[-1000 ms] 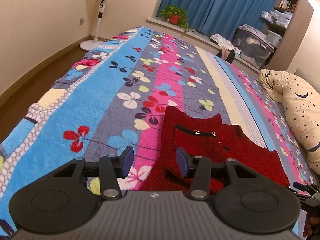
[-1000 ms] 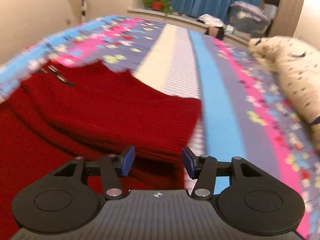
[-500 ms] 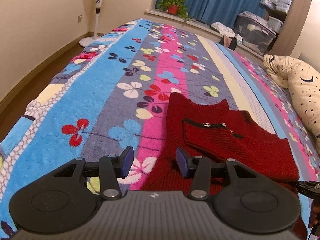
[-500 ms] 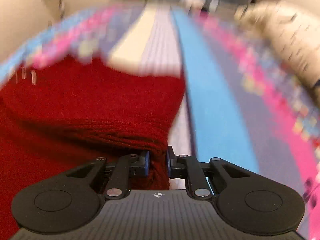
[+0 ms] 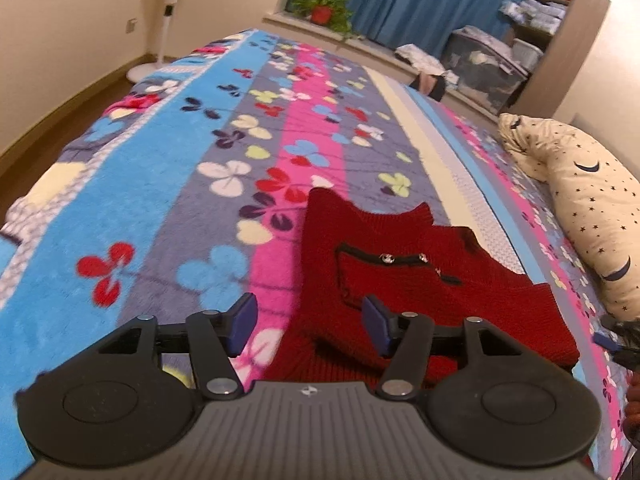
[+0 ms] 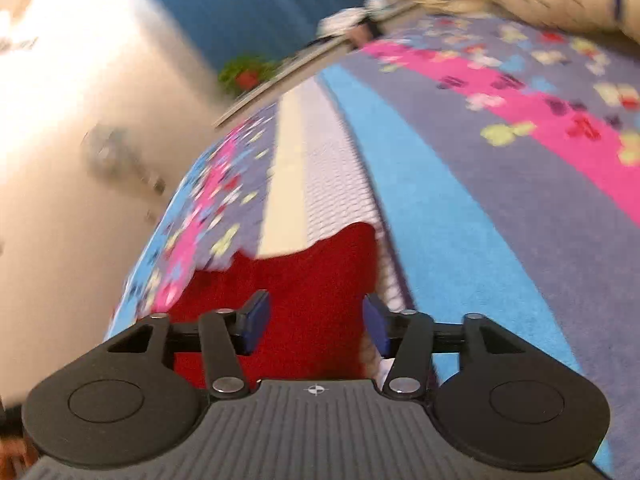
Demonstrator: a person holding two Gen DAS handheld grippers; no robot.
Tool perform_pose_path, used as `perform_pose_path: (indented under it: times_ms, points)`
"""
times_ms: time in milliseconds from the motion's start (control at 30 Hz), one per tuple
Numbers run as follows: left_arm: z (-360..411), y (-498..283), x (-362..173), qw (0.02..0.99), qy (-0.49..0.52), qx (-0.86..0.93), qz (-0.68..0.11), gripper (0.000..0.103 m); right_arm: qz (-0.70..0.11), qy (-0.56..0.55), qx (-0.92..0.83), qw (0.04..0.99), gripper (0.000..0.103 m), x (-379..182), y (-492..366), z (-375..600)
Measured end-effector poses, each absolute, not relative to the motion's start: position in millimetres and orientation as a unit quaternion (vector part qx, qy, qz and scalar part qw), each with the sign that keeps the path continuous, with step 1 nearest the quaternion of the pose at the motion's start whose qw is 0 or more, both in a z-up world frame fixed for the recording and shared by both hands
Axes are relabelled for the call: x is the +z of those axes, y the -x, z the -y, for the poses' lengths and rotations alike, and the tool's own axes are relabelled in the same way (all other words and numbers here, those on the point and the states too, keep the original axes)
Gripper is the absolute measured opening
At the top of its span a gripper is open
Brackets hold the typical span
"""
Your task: Fold small clothes
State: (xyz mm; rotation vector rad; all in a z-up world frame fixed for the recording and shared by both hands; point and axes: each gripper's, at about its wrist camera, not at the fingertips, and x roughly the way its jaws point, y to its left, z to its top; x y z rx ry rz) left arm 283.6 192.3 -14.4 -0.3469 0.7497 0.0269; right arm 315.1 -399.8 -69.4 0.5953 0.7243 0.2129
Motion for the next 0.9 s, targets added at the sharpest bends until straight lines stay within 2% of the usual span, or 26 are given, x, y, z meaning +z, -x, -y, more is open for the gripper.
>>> perform_pose_path:
  times_ms: [100, 233, 367, 400, 433, 600, 633, 667, 733, 833, 900]
  points:
    - [-192, -301, -23, 0.916, 0.178, -0.005, -0.358, 0.064, -0.386, -0.257, 0.097, 0.881, 0.059, -96, -340, 385]
    - [-192, -331, -39, 0.914, 0.196, -0.031, -0.354, 0.079, -0.415, -0.280, 0.106, 0.859, 0.061, -122, -367, 376]
    - [-192, -371, -67, 0.904, 0.200, -0.032, -0.376, 0.079, -0.401, -0.275, 0.107, 0.868, 0.059, -127, -380, 368]
    - [-194, -380, -75, 0.899, 0.207, -0.030, -0.384, 0.079, -0.397, -0.267, 0.107, 0.872, 0.055, -126, -384, 365]
    - [-196, -388, -82, 0.895, 0.214, -0.027, -0.391, 0.079, -0.395, -0.264, 0.107, 0.874, 0.040, -126, -387, 363]
    - [-203, -411, -101, 0.888, 0.253, -0.031, -0.382, 0.079, -0.377, -0.246, 0.090, 0.888, 0.022, -123, -401, 357]
    - [-200, -415, -102, 0.891, 0.244, -0.035, -0.381, 0.073, -0.370, -0.241, 0.093, 0.892, 0.019, -121, -403, 354]
    - [-196, -419, -101, 0.895, 0.228, -0.044, -0.381, 0.046, -0.364, -0.234, 0.096, 0.896, 0.017, -119, -405, 352]
    - [-187, -422, -94, 0.907, 0.188, -0.063, -0.373, 0.023, -0.349, -0.228, 0.099, 0.904, 0.015, -115, -408, 351]
    - [-189, -408, -66, 0.940, 0.169, -0.088, -0.284, 0.019, -0.313, -0.235, 0.087, 0.916, 0.014, -101, -406, 352]
    - [-195, -406, -49, 0.950, 0.169, -0.074, -0.254, 0.017, -0.262, -0.239, 0.096, 0.930, 0.014, -80, -401, 350]
